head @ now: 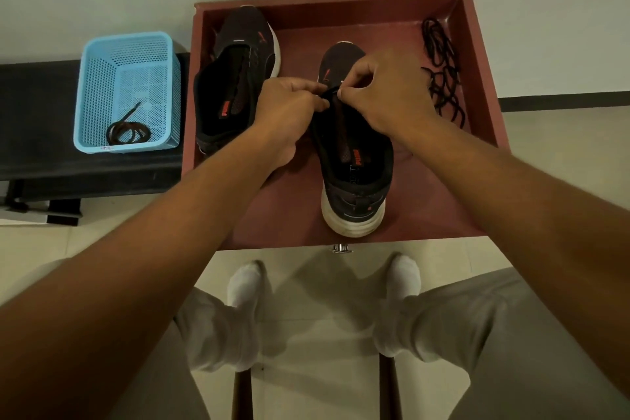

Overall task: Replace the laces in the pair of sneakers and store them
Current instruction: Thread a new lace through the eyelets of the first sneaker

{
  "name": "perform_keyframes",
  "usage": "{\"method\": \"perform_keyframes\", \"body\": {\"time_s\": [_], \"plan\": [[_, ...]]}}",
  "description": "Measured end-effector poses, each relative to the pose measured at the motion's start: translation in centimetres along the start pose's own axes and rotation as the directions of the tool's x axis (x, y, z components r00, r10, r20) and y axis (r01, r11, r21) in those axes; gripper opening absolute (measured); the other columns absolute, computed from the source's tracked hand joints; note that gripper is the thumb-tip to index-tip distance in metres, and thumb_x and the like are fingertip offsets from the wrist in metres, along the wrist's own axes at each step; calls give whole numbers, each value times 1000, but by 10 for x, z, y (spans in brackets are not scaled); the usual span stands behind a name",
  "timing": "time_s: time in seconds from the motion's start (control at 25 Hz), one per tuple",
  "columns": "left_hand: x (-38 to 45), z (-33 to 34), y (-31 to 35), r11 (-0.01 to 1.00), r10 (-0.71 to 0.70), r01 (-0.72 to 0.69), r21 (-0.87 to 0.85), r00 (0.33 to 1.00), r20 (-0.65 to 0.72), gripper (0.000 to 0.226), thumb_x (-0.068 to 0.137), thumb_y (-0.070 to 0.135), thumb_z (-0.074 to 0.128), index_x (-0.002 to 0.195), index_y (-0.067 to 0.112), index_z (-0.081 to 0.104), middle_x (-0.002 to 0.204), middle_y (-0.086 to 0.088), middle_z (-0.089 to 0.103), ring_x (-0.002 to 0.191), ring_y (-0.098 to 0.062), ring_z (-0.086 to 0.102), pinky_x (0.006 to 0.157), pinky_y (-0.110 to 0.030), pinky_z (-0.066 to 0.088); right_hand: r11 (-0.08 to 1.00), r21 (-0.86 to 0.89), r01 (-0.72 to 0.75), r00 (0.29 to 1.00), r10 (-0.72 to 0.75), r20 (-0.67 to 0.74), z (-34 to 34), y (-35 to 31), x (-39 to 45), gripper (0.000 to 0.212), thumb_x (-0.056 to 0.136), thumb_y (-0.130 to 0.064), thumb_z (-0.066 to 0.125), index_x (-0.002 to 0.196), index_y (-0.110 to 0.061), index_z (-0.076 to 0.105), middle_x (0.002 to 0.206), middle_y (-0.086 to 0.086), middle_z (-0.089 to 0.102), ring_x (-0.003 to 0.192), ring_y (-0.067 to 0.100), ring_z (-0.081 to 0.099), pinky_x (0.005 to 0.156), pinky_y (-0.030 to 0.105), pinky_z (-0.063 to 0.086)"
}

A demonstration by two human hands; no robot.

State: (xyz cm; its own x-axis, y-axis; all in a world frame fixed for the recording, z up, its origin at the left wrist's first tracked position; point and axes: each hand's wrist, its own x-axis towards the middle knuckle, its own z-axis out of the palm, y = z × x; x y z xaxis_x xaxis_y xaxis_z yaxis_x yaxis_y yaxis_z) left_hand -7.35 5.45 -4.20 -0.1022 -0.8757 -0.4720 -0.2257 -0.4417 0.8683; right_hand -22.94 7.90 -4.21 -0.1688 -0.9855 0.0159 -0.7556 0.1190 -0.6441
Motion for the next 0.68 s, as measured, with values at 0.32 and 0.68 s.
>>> {"method": "perform_keyframes", "body": {"time_s": [0.32,0.68], "plan": [[-1,0,0,1000,3,-3,-16,1000,-17,23,85,-4,71,103,8,79,95,-11,77,86,-19,73,52,-14,49,997,-69,22,992,-30,-119,18,-4,-5,12,87,-23,71,75,-22,75,81,-10,70,74,7,64,68,24,52],[-6,-2,4,1000,2,-2,13,1000,1,18,86,0,72,101,8,78,89,-10,76,74,-14,71,54,-20,54,980,-193,45,999,-48,-10,18,-11,-5,15,97,-24,66,94,-21,81,90,-3,75,80,9,66,65,17,46]]}}
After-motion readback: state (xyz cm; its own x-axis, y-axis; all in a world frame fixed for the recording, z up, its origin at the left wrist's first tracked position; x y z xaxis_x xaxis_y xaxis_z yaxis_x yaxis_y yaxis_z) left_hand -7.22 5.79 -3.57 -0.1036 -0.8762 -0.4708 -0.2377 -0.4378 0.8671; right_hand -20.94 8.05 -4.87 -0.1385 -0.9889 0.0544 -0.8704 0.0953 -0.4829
